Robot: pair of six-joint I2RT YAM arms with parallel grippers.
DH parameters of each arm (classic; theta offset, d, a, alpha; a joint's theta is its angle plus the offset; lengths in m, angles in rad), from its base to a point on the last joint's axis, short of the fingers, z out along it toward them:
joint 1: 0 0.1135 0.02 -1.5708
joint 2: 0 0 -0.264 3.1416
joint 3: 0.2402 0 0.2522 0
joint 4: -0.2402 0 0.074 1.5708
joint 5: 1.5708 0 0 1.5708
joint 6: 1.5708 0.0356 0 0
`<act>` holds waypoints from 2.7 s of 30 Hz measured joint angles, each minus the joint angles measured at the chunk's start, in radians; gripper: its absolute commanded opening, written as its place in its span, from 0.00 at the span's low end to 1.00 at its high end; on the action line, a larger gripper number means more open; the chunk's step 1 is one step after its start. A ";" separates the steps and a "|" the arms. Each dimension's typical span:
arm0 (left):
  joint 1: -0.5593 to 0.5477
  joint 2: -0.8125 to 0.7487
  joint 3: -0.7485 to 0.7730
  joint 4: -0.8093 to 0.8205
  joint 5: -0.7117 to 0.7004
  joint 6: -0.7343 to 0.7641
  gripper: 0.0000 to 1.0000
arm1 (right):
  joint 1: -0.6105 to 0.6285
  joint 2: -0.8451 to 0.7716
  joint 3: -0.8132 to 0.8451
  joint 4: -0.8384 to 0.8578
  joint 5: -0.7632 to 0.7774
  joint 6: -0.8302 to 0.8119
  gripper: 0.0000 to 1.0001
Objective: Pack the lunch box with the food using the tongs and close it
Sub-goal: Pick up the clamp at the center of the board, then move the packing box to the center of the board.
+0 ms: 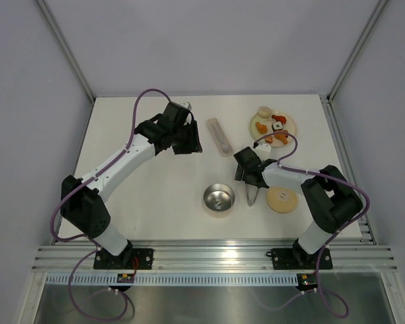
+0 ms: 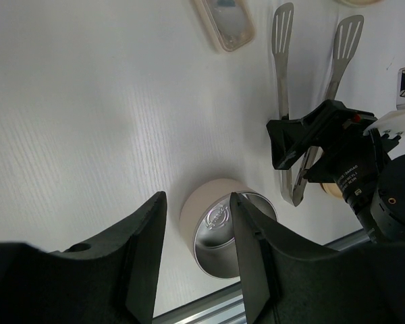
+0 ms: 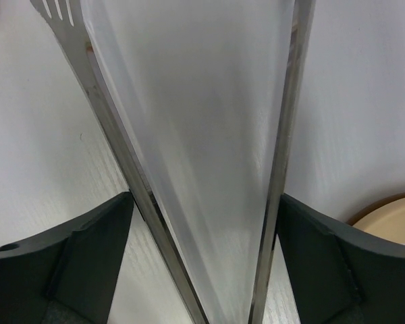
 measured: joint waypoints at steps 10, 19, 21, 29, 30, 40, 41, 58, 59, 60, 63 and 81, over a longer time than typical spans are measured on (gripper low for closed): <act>0.004 0.000 0.000 0.000 -0.001 -0.005 0.47 | 0.018 -0.011 0.021 -0.076 -0.035 0.013 0.33; 0.033 -0.003 0.000 -0.006 -0.013 -0.003 0.47 | 0.021 -0.220 0.105 -0.299 -0.112 -0.027 0.32; 0.037 -0.007 0.000 -0.014 -0.025 0.000 0.47 | 0.021 -0.248 0.153 -0.343 -0.130 -0.055 0.33; 0.031 -0.019 -0.008 -0.034 -0.069 0.006 0.47 | -0.002 -0.220 0.411 -0.554 -0.232 -0.198 0.38; 0.026 -0.019 -0.008 -0.039 -0.084 0.010 0.47 | -0.016 -0.214 0.436 -0.573 -0.255 -0.212 0.38; -0.113 -0.060 -0.143 -0.085 -0.148 0.051 0.49 | -0.186 -0.183 0.557 -0.719 -0.418 -0.317 0.41; -0.124 -0.061 -0.158 -0.086 -0.146 0.049 0.49 | -0.193 -0.182 0.559 -0.723 -0.421 -0.321 0.41; -0.181 -0.127 -0.355 0.060 0.098 0.023 0.50 | -0.212 -0.208 0.589 -0.765 -0.351 -0.348 0.41; -0.182 -0.127 -0.364 0.069 0.114 0.019 0.50 | -0.212 -0.217 0.589 -0.767 -0.338 -0.348 0.41; -0.183 -0.127 -0.375 0.080 0.132 0.014 0.50 | -0.213 -0.226 0.589 -0.768 -0.329 -0.348 0.41; -0.185 -0.127 -0.396 0.102 0.163 -0.003 0.49 | -0.213 -0.248 0.589 -0.771 -0.307 -0.348 0.41; -0.201 -0.022 -0.402 0.182 0.164 -0.159 0.84 | -0.213 -0.277 0.576 -0.772 -0.300 -0.348 0.41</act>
